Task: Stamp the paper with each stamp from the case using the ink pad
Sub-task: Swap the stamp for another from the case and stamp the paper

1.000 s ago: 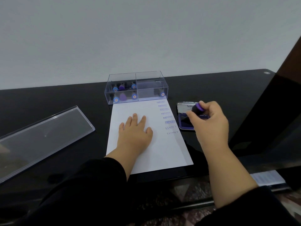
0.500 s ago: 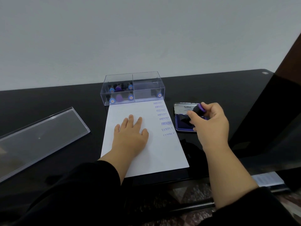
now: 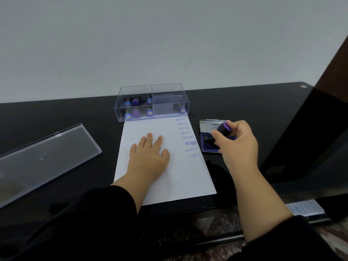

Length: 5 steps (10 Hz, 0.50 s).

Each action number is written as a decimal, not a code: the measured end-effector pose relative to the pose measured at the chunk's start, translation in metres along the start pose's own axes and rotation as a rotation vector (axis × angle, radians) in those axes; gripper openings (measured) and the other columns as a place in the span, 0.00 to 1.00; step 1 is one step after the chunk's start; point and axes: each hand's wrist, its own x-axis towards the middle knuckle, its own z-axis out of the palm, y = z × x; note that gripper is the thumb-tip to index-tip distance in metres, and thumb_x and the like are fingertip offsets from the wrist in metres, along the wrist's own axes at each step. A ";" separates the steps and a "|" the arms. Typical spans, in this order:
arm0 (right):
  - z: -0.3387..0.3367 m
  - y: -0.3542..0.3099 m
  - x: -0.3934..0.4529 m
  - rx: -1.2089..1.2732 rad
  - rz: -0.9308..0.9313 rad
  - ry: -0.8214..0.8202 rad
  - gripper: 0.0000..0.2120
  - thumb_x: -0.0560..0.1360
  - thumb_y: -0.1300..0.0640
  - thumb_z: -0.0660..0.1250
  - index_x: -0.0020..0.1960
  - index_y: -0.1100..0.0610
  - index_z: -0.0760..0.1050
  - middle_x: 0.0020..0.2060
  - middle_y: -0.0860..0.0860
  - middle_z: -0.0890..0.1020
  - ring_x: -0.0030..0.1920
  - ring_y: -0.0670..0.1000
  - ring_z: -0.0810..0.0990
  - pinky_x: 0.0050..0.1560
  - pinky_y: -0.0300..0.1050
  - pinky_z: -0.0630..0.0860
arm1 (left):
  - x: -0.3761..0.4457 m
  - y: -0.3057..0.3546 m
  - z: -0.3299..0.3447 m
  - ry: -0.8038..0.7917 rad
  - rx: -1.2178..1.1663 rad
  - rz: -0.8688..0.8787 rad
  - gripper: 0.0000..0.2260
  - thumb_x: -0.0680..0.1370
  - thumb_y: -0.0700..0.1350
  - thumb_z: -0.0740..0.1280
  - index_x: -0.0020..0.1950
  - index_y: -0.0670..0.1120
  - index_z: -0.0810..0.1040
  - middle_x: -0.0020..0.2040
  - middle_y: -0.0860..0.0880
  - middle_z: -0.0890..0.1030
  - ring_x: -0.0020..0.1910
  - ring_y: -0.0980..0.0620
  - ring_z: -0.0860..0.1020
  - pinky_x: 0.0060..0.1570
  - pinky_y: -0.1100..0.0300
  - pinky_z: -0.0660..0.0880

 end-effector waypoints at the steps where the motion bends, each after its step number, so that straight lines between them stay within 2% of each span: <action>1: 0.001 0.000 0.000 -0.022 0.002 -0.003 0.13 0.71 0.57 0.73 0.42 0.43 0.69 0.41 0.44 0.78 0.45 0.51 0.82 0.46 0.53 0.81 | -0.001 0.000 0.000 0.003 -0.003 0.000 0.25 0.82 0.55 0.45 0.78 0.54 0.45 0.79 0.49 0.42 0.77 0.50 0.42 0.74 0.50 0.40; 3: 0.003 -0.001 0.001 -0.053 0.008 -0.009 0.13 0.72 0.58 0.72 0.43 0.44 0.69 0.41 0.43 0.78 0.45 0.50 0.82 0.45 0.52 0.81 | -0.001 -0.001 0.001 0.003 -0.004 0.006 0.25 0.82 0.55 0.45 0.78 0.54 0.45 0.79 0.49 0.42 0.77 0.50 0.42 0.74 0.50 0.40; 4: 0.004 -0.003 0.004 -0.109 -0.005 -0.017 0.10 0.72 0.57 0.72 0.47 0.48 0.71 0.43 0.44 0.78 0.42 0.48 0.80 0.40 0.45 0.80 | 0.000 -0.001 0.001 0.005 -0.009 0.009 0.25 0.82 0.54 0.46 0.78 0.54 0.45 0.79 0.49 0.42 0.77 0.50 0.42 0.74 0.50 0.40; 5: 0.004 -0.005 0.009 -0.225 -0.049 -0.036 0.09 0.73 0.57 0.71 0.47 0.50 0.70 0.47 0.41 0.75 0.39 0.43 0.76 0.34 0.34 0.70 | 0.000 -0.001 0.000 0.004 -0.007 0.014 0.25 0.82 0.54 0.45 0.78 0.54 0.44 0.79 0.49 0.42 0.77 0.50 0.42 0.74 0.50 0.40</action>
